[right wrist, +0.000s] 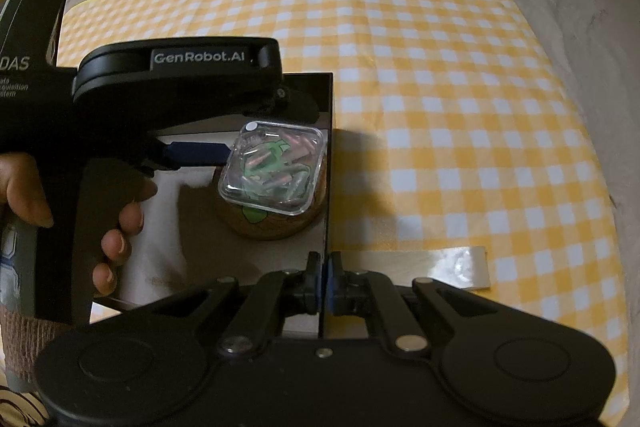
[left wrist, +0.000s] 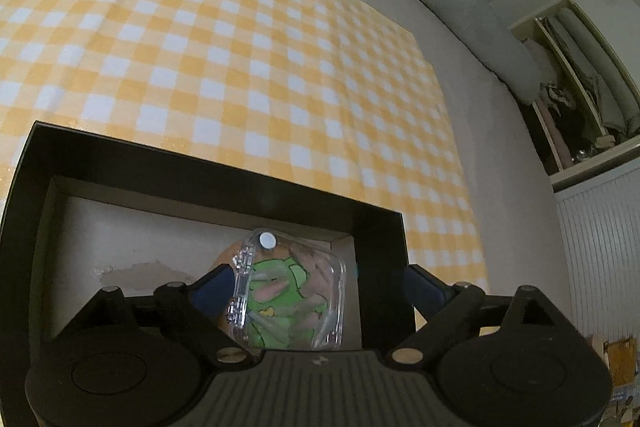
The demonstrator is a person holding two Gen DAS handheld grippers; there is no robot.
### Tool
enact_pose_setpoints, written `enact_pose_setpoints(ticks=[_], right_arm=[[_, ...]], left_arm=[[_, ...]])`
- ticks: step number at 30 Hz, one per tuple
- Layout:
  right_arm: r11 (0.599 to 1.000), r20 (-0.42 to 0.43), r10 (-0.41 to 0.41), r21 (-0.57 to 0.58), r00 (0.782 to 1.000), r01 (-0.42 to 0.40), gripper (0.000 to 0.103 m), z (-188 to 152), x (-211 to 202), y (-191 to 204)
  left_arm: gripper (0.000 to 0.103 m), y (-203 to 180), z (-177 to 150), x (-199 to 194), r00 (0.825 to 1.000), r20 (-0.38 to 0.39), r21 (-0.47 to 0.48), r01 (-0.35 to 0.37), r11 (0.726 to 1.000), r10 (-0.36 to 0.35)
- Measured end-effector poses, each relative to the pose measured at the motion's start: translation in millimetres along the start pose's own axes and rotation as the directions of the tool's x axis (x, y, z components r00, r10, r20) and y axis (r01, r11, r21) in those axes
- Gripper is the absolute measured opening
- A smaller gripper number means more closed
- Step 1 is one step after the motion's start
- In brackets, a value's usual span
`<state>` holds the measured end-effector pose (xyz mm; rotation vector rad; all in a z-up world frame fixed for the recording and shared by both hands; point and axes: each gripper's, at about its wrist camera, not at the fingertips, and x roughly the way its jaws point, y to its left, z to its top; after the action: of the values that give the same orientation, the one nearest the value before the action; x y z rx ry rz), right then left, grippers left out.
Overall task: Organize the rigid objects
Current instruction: 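Carry the clear case into the box and set it on the cork coaster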
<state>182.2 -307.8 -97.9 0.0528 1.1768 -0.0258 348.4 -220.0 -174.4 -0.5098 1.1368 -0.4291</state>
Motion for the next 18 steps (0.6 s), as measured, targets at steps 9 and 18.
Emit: enact_pose_setpoints(ticks=[9, 18], right_arm=[[1.0, 0.009, 0.005, 0.025, 1.0, -0.005, 0.004, -2, -1, -2], [0.999, 0.009, 0.004, 0.043, 1.0, -0.005, 0.004, -1, 0, -1]], left_arm=[[0.093, -6, -1, -17, 1.0, 0.004, 0.085, -0.03, 0.996, 0.03], [0.099, -17, -9, -54, 0.998, 0.04, 0.204, -0.053, 0.978, 0.046]])
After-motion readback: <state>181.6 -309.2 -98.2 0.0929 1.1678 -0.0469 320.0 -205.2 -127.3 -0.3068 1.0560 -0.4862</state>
